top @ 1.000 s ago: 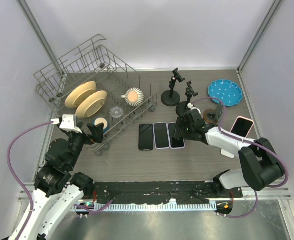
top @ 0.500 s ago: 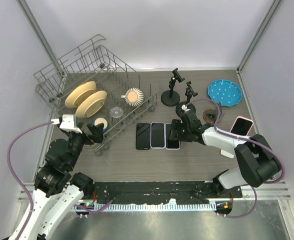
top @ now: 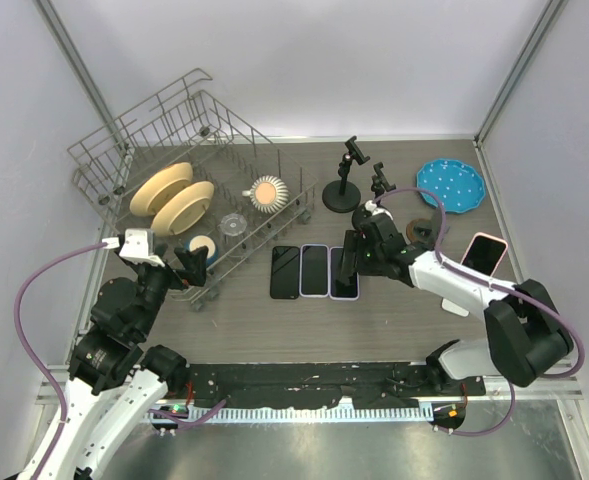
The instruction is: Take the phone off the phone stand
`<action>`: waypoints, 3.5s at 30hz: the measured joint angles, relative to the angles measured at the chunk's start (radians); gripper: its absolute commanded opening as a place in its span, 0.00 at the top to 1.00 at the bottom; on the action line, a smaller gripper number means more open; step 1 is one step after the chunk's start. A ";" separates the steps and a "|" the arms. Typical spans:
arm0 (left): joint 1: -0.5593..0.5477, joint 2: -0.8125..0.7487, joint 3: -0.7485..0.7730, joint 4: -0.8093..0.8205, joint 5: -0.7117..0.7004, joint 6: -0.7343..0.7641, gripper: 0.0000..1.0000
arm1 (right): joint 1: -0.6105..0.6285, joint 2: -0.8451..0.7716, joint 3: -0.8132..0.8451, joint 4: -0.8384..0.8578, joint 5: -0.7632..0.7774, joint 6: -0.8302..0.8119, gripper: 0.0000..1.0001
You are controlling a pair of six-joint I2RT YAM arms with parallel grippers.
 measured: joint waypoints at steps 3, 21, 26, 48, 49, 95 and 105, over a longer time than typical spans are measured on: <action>0.000 0.000 0.000 0.000 0.000 0.000 0.01 | 0.000 -0.028 0.010 -0.023 0.010 -0.006 0.29; 0.000 0.000 0.000 0.000 0.000 0.000 0.01 | 0.164 -0.148 -0.150 -0.085 -0.072 0.100 0.29; 0.000 0.000 0.000 0.000 0.000 0.000 0.01 | 0.193 -0.100 -0.161 -0.042 -0.081 0.132 0.29; 0.000 0.000 0.000 0.000 0.000 0.002 0.01 | 0.221 -0.023 -0.131 0.072 -0.034 0.175 0.29; 0.000 0.000 0.000 0.000 0.000 0.002 0.01 | 0.221 -0.019 -0.129 0.075 -0.034 0.175 0.29; -0.049 -0.061 -0.004 0.000 -0.005 0.003 0.01 | -0.563 -0.281 0.328 -0.475 0.617 -0.188 0.01; -0.120 -0.095 -0.009 0.000 -0.027 0.007 0.01 | -0.592 -0.261 0.240 -0.364 0.545 -0.332 0.01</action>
